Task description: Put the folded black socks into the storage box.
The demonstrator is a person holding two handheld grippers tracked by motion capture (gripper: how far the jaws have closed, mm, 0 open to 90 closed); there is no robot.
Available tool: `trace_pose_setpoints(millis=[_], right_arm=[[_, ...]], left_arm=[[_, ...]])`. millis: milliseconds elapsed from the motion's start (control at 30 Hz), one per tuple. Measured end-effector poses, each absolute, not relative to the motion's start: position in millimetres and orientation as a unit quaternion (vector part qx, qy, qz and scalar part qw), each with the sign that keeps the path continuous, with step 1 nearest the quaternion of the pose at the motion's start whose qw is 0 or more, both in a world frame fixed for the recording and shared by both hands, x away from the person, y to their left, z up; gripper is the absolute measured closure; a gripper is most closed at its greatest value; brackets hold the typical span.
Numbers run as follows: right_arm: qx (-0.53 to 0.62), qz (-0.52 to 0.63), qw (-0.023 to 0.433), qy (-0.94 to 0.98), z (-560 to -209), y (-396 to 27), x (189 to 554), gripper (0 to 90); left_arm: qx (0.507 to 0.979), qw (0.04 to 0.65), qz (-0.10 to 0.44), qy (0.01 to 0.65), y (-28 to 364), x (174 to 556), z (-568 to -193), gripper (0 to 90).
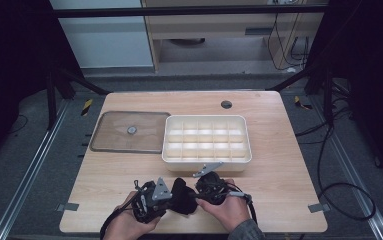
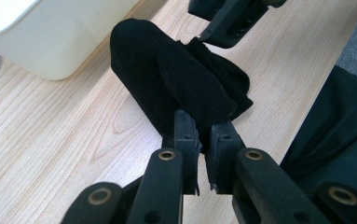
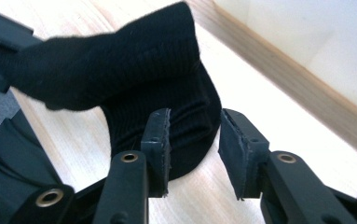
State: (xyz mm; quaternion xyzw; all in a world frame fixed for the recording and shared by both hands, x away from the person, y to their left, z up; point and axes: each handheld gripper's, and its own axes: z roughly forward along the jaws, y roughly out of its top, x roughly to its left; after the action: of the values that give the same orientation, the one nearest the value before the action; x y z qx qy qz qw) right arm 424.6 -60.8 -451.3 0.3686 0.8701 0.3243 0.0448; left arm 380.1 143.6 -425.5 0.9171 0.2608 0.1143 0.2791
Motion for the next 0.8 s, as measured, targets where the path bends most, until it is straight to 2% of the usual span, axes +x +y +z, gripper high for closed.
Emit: trace_pose_setpoints(millis=[500, 800], right_arm=[[0.372, 0.308, 0.015, 0.875, -473.4, -51.1, 424.8, 72.6], [0.373, 0.325, -0.005, 0.869, -479.8, -45.1, 430.2, 75.1]], left_arm=[[0.914, 0.288, 0.117, 0.261, 148.9, 379.3, -416.2, 83.6], [0.924, 0.285, 0.093, 0.236, 132.4, 378.3, -421.2, 83.7]])
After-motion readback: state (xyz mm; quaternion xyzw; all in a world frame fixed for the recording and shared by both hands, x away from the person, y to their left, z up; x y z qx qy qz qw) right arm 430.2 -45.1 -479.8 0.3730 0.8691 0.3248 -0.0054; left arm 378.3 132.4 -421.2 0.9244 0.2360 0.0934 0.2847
